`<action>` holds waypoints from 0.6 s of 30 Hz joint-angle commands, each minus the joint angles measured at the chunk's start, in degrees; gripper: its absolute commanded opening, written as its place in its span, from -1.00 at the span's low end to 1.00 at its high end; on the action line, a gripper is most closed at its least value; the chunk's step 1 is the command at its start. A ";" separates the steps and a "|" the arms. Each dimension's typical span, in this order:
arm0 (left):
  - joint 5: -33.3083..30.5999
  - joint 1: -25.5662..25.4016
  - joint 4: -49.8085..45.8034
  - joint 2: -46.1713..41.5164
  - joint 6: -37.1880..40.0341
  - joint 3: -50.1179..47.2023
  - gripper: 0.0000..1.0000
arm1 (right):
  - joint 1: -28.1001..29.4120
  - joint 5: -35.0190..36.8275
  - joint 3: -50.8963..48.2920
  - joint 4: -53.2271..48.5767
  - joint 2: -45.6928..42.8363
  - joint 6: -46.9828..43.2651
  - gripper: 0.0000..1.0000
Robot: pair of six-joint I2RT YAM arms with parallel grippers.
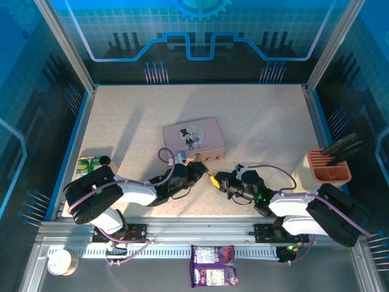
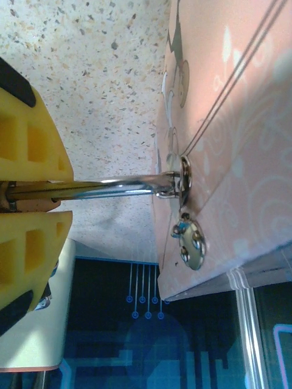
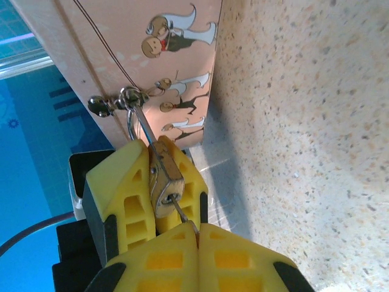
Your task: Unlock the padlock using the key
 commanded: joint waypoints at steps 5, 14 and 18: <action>4.60 0.63 2.17 -1.83 2.51 3.97 -1.00 | -1.40 2.48 -0.76 -13.66 -8.27 -4.02 -1.00; 5.12 0.14 3.22 -0.93 3.39 4.74 -1.00 | -1.86 0.83 0.81 -11.48 -7.72 -4.96 -1.00; 4.87 -0.18 2.96 -0.78 3.28 5.21 -1.00 | -1.55 -0.24 1.25 -7.01 -5.33 -4.16 -1.00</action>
